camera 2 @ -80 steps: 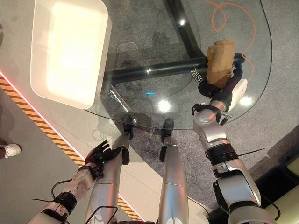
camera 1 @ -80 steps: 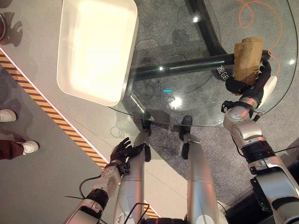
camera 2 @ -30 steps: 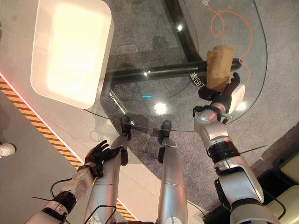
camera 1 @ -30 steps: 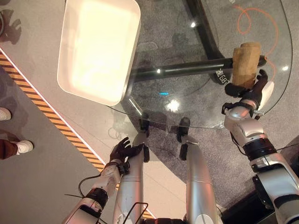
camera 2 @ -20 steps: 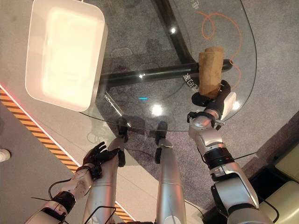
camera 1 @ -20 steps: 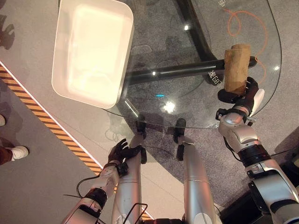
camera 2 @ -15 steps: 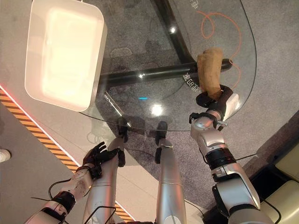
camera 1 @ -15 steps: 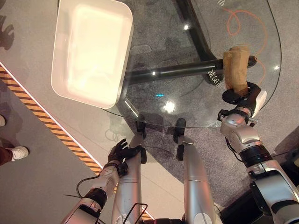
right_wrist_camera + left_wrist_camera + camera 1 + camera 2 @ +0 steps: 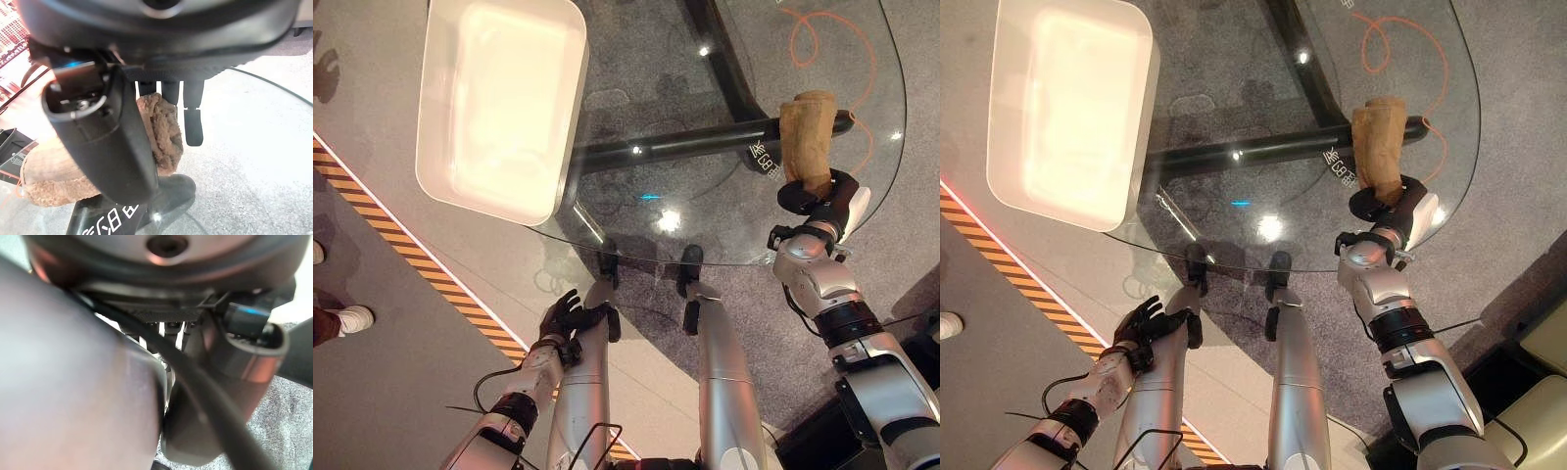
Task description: Wipe the table with a cloth and put it in the basket.
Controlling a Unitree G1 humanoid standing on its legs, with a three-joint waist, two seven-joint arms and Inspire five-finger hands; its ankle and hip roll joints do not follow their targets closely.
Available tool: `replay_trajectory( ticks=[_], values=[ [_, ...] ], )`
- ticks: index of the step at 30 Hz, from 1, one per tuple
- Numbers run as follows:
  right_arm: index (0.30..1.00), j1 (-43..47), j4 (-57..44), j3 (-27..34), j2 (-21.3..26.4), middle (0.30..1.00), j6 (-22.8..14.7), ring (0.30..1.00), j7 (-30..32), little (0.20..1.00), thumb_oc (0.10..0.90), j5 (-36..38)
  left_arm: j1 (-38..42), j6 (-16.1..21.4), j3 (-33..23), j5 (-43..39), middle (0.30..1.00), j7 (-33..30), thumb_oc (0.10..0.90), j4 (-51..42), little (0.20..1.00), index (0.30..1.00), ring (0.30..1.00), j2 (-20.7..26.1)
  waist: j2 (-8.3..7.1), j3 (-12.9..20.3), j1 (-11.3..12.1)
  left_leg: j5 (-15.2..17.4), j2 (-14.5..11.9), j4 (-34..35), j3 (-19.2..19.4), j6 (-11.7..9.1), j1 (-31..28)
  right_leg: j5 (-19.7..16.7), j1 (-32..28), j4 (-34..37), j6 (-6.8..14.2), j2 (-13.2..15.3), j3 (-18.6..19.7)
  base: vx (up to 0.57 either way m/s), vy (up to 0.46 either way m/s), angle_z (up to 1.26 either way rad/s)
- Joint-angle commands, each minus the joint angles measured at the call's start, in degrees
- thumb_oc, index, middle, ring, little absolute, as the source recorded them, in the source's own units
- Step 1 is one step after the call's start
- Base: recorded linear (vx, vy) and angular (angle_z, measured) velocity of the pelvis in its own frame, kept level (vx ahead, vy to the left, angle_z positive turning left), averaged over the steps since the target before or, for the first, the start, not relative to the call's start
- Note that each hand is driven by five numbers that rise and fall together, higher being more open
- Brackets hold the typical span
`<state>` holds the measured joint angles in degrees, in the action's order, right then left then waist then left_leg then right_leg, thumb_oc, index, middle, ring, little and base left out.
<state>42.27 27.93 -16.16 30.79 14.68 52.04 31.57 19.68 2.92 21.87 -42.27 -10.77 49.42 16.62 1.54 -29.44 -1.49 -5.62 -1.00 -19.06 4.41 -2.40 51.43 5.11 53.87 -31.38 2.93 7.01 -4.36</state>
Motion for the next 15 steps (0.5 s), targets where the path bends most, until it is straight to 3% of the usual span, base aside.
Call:
replay_trajectory(
  ticks=[1,2,3,4,6,8,9,10,12,13,15],
  values=[
    [0.300,1.22,-0.05,-1.15,0.54,0.300,1.01,0.300,-1.56,0.200,0.100,3.73,-6.01,-2.00,2.78,-0.47,0.900,-0.99,0.800,1.92,0.900,0.900,0.900,-3.60,2.31,-0.35,1.57,9.44,4.46,-8.78,1.25,2.00,3.12,-8.44,2.89,7.95,0.88,-1.89,-2.51,0.06,0.010,0.00],
    [0.300,0.32,-0.03,-1.32,0.40,0.300,0.94,0.300,-1.55,0.200,0.100,3.77,-7.00,-2.00,3.10,-0.47,0.900,-0.96,0.800,1.98,0.900,0.900,0.900,-3.66,2.48,-0.35,1.82,11.39,4.24,-9.31,0.87,1.72,1.30,-6.56,1.30,7.06,1.29,-2.18,-2.31,0.00,0.000,0.00],
    [0.300,0.47,-0.50,-1.09,0.76,0.300,0.14,0.300,-1.48,0.200,0.100,3.97,-7.12,-2.01,3.11,-0.49,0.900,-1.02,0.800,1.93,0.900,0.900,0.900,-3.66,2.46,-0.35,1.83,11.43,4.23,-9.36,0.87,1.71,1.28,-6.50,1.31,6.94,1.31,-2.18,-2.35,0.00,0.000,0.00],
    [0.300,1.41,-0.63,-0.85,0.99,0.300,-0.01,0.300,-1.44,0.200,0.100,3.92,-6.17,-2.00,2.80,-0.49,0.900,-1.06,0.800,1.86,0.900,0.900,0.900,-3.60,2.30,-0.35,1.58,9.51,4.44,-8.86,1.24,1.99,3.10,-8.36,2.90,7.80,0.90,-1.88,-2.56,0.00,0.000,0.00],
    [0.300,1.00,-2.19,-0.51,1.22,0.300,-1.66,0.300,-0.25,0.200,0.100,3.15,-7.55,-1.61,3.09,-0.63,0.900,-0.83,0.800,1.92,0.900,0.900,0.900,-3.67,2.39,-0.35,1.85,11.64,4.22,-9.56,0.85,1.70,1.37,-6.31,1.41,6.69,1.38,-2.21,-2.31,0.03,0.013,-0.01],
    [0.300,2.51,-4.30,0.14,1.93,0.300,-1.93,0.300,-0.27,0.200,0.100,1.23,-7.07,-0.79,2.40,-1.43,0.900,-0.21,0.800,1.09,0.900,0.900,0.900,-3.57,2.09,-0.35,1.72,9.79,4.41,-9.00,1.08,2.06,3.21,-8.10,3.06,7.42,0.99,-2.05,-2.57,-0.03,0.008,-0.01],
    [0.300,1.77,-4.46,-0.02,1.79,0.300,-1.86,0.300,-0.39,0.200,0.100,0.92,-8.01,-0.85,2.69,-1.45,0.900,-0.20,0.800,0.99,0.900,0.900,0.900,-3.65,2.24,-0.35,1.98,11.74,4.21,-9.53,0.70,1.80,1.46,-6.22,1.53,6.49,1.42,-2.34,-2.35,-0.06,0.008,-0.02],
    [0.300,2.78,-4.77,0.21,2.03,0.300,-1.86,0.300,-0.63,0.200,0.100,0.48,-7.05,-0.88,2.36,-1.44,0.900,-0.23,0.800,0.75,0.900,0.900,0.900,-3.59,2.09,-0.35,1.76,9.82,4.41,-9.05,1.07,2.09,3.32,-8.08,3.15,7.33,1.02,-2.04,-2.59,0.06,0.014,0.00],
    [0.300,3.05,-6.36,-0.23,2.53,0.300,-0.52,0.300,-2.81,0.200,0.100,-2.08,-8.19,-1.29,2.72,-0.90,0.900,0.16,0.800,0.03,0.900,0.900,0.900,-3.72,2.29,-0.35,2.15,11.69,4.33,-9.53,0.60,1.80,1.67,-6.24,1.68,6.55,1.42,-2.32,-2.41,0.00,0.000,0.00],
    [0.300,4.07,-6.70,-0.11,2.81,0.300,-0.31,0.300,-3.10,0.200,0.100,-2.36,-7.29,-1.29,2.38,-0.83,0.900,0.23,0.800,-0.11,0.900,0.900,0.900,-3.64,2.14,-0.35,1.94,9.74,4.54,-8.99,0.95,2.06,3.51,-8.11,3.27,7.45,1.00,-2.02,-2.66,-0.07,0.009,0.00],
    [0.300,4.86,-8.60,-0.91,3.14,0.300,1.03,0.300,-6.54,0.200,0.100,-4.31,-7.34,-1.58,2.34,-0.81,0.900,0.32,0.800,-0.87,0.900,0.900,0.900,-3.72,2.14,-0.35,1.99,9.62,4.63,-8.90,0.91,2.11,3.69,-8.17,3.53,7.45,0.99,-1.94,-2.72,-0.03,0.003,0.00]
  ],
)
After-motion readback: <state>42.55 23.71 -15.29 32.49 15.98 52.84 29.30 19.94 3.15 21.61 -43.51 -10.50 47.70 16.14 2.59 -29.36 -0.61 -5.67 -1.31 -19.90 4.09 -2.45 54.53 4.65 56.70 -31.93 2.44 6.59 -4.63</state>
